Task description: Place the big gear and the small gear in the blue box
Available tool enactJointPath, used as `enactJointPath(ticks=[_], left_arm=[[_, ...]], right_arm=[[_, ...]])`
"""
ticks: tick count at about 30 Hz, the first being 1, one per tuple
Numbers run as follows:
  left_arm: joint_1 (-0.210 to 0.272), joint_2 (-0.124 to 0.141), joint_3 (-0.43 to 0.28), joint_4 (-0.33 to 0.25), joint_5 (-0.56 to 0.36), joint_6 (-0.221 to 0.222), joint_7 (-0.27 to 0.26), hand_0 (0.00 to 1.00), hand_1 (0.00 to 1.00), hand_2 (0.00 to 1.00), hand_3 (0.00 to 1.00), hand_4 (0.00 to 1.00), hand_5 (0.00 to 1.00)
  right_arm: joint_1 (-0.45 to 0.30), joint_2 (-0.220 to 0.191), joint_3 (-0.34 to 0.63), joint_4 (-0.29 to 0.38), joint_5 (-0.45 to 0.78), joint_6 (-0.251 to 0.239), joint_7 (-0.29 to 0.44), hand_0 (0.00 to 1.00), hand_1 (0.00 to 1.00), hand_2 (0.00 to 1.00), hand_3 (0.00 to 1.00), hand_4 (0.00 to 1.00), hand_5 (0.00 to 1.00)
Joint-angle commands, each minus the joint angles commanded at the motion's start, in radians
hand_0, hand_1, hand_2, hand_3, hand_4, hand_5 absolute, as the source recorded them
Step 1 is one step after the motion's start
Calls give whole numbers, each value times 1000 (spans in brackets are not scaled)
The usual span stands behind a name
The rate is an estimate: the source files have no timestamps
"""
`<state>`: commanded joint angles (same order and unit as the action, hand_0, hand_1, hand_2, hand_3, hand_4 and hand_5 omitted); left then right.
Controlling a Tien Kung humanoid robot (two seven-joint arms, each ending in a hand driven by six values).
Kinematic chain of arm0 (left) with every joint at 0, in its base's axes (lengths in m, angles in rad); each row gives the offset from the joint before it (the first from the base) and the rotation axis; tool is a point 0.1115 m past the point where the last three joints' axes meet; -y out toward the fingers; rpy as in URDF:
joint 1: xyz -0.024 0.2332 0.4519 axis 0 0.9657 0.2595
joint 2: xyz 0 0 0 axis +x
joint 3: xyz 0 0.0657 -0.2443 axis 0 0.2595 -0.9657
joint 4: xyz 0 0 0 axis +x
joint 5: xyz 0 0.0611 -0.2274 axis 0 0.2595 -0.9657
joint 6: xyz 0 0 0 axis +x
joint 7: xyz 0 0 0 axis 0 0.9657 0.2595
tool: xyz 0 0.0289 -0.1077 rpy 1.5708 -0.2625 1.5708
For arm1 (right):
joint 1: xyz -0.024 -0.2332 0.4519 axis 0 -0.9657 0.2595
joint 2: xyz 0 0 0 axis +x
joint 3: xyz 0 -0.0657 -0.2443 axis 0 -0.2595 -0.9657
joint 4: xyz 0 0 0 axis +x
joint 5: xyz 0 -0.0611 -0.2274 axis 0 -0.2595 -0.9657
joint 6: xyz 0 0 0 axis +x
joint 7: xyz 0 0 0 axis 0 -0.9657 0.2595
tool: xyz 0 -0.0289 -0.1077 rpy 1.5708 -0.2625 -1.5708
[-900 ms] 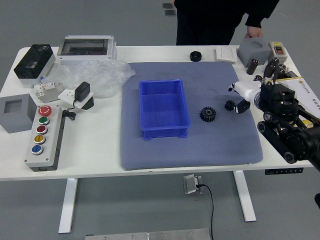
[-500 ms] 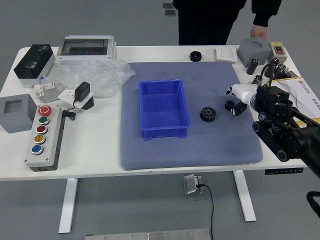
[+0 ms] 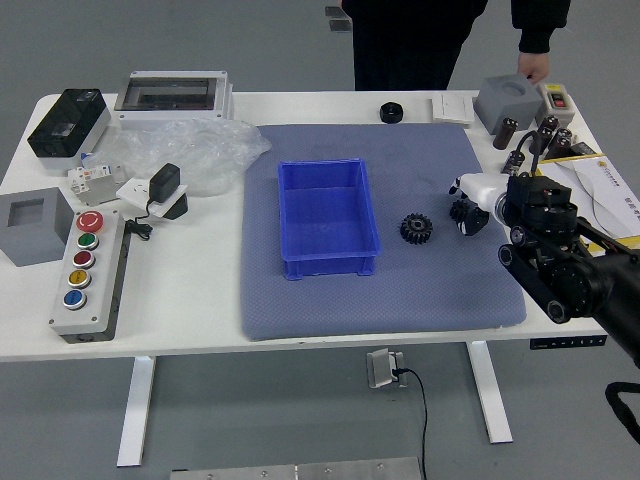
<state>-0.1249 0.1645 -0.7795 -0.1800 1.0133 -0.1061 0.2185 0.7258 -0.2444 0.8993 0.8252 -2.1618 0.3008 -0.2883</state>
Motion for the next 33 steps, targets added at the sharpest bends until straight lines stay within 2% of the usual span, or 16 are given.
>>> enactJointPath(ticks=[2,3,8,9,14,15,20,21,26,27,33], left_arm=[[0,0,0,0,-1,0,0,819,827,824,801,530,123],[0,0,0,0,-1,0,0,819,827,824,801,530,123],[-1,0,0,0,-2,0,0,819,827,824,801,530,123],[-1,-1,0,0,-2,0,0,819,827,824,800,530,123],[-2,-1,1,0,-3,0,-1,819,827,824,800,530,123],[-1,-1,1,0,-4,0,-1,819,826,824,800,530,122],[-2,-1,3,0,-5,1,-1,819,826,824,800,530,122],[-2,-1,3,0,-6,1,-2,819,826,824,799,530,123],[-2,-2,4,0,-7,0,-2,819,826,824,799,530,123],[-2,-2,4,0,-6,0,-2,819,826,824,799,530,123],[-4,-2,4,0,-7,1,-2,819,826,824,798,529,123]], right_arm=[[0,1,-1,-2,0,0,0,707,689,764,774,601,91],[0,2,-1,-3,0,0,0,678,656,730,728,594,99],[0,5,-2,-9,-1,-2,0,678,656,730,728,594,99],[1,5,-2,-10,-1,-2,0,638,627,685,682,578,102],[1,7,-3,-15,-4,-8,-1,638,627,685,682,578,102],[1,8,-3,-16,-5,-10,-2,593,576,614,640,554,117],[2,10,-3,-22,-9,-25,-2,593,576,614,640,554,117],[2,10,-3,-23,-10,-29,-3,563,518,540,602,531,124],[3,12,-1,-28,-16,-48,-1,563,518,540,602,531,124],[3,12,0,-29,-17,-51,-1,552,481,498,562,527,118],[3,13,2,-36,-22,-62,0,538,461,478,546,524,116]])
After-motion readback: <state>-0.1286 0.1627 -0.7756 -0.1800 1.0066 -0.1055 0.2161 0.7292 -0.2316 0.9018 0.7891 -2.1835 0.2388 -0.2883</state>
